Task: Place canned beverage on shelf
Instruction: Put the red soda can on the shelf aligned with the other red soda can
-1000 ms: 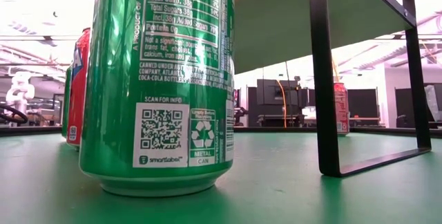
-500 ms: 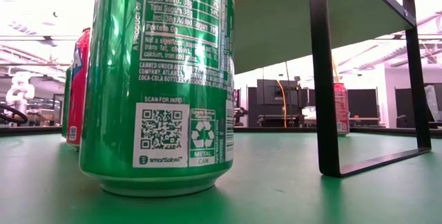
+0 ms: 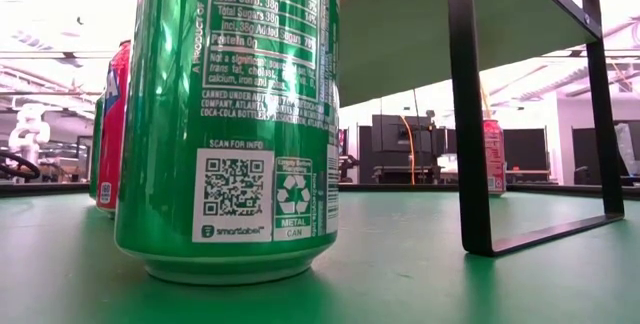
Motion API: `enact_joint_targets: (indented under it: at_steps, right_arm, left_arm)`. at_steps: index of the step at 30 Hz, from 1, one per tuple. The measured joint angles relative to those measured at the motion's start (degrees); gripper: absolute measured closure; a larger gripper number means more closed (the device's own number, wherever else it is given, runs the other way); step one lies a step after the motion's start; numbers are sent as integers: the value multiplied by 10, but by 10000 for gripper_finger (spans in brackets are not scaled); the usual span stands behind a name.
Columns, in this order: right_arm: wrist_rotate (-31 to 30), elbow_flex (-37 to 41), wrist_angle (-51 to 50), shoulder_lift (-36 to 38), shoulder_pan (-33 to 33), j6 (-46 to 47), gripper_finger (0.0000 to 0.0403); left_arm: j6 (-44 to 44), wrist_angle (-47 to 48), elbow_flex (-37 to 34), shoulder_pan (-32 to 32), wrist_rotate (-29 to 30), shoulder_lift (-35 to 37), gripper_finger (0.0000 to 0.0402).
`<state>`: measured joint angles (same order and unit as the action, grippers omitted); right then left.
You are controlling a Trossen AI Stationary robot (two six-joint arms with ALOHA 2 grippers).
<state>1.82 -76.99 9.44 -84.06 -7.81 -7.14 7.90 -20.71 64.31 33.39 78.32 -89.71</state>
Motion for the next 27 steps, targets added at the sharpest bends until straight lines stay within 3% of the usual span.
enact_joint_targets:
  at_steps: [11, 19, 27]
  right_arm:
    - [9, 0, -7, 1, 1, 2, 100]
    - [29, 1, -61, 18, 14, -7, 100]
    - [60, 0, -126, 50, 53, -20, 100]
  left_arm:
    - [-4, 0, 0, -8, -18, 0, 107]
    - [-29, 2, 0, 2, -65, 4, 12]
    - [-27, 39, 0, 44, -64, 49, 18]
